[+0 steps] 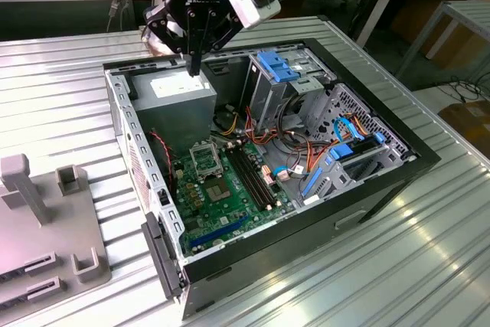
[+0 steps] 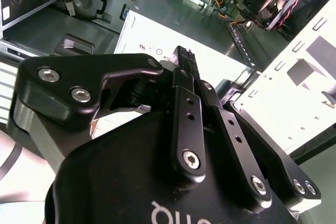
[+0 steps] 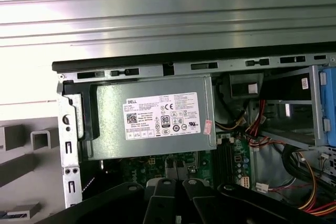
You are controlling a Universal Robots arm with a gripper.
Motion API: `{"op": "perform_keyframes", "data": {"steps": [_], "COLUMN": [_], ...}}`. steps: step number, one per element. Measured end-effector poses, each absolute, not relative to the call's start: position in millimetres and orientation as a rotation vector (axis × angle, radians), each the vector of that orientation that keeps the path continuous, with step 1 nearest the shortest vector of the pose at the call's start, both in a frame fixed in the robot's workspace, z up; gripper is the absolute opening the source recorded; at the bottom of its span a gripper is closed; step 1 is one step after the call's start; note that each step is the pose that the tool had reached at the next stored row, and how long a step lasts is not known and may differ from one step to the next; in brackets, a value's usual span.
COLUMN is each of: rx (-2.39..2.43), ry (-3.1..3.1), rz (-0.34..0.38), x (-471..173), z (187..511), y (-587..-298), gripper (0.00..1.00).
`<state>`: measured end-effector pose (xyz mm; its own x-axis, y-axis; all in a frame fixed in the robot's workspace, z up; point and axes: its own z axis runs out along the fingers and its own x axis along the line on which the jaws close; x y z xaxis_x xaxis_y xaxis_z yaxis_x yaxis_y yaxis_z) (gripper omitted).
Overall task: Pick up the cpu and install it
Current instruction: 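Reach for the cpu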
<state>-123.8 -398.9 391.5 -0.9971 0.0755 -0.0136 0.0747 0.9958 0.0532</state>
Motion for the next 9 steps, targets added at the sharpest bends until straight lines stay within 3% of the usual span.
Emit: {"op": "perform_keyframes", "data": {"steps": [9], "rx": [0.118], "ry": [3.132], "rz": [0.095], "x": [-126.7], "z": [388.8], "y": [-398.9], "gripper": [0.11]}}
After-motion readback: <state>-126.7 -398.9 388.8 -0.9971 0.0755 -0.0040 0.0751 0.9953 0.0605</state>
